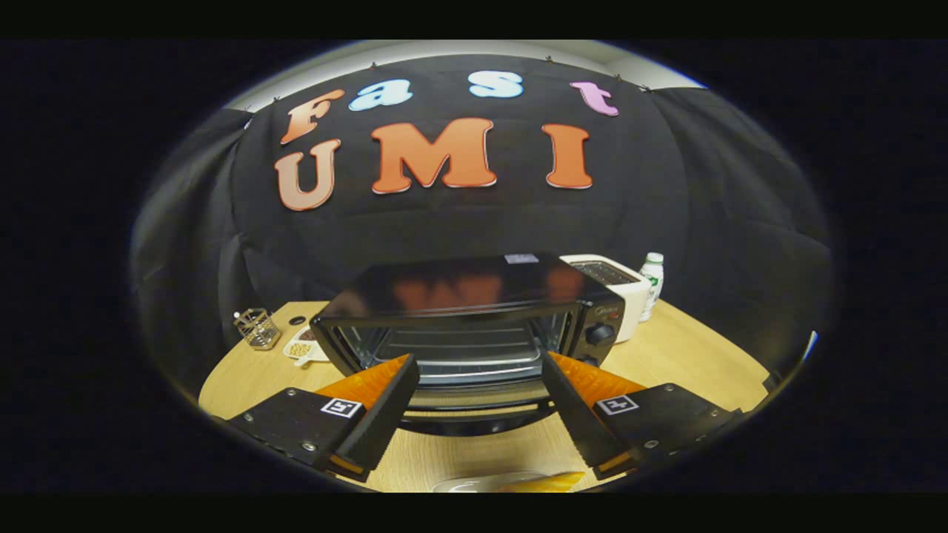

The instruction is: Open the toaster oven, put the food inside, and close the toaster oven door.

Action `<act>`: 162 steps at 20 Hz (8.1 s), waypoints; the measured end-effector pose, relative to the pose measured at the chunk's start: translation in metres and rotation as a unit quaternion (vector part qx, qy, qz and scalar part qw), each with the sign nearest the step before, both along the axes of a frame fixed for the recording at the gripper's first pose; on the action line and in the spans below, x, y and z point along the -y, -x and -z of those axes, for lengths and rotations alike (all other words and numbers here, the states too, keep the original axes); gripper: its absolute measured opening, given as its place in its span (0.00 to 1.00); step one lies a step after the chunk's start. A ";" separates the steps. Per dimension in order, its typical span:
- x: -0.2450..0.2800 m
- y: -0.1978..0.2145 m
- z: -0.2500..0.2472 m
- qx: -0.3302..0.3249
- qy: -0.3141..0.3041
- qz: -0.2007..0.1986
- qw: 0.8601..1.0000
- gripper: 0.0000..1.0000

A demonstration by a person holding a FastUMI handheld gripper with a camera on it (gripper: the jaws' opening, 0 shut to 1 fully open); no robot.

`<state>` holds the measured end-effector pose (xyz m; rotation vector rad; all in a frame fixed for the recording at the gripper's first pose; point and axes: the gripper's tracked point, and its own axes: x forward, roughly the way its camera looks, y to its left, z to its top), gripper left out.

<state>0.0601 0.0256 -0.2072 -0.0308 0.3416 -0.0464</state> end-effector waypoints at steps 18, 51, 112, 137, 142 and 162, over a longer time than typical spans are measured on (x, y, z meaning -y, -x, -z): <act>0.021 0.072 0.119 -0.089 0.008 0.054 0.995 0.98; 0.013 0.194 0.175 -0.070 -0.008 0.189 0.980 0.48; -0.064 -0.037 0.032 0.066 -0.273 0.003 0.960 0.96; 0.009 0.108 0.146 -0.063 0.009 -0.039 0.997 0.99; -0.002 0.093 0.155 -0.081 0.010 -0.043 0.996 0.99; -0.008 0.047 0.045 0.028 0.016 -0.043 0.999 1.00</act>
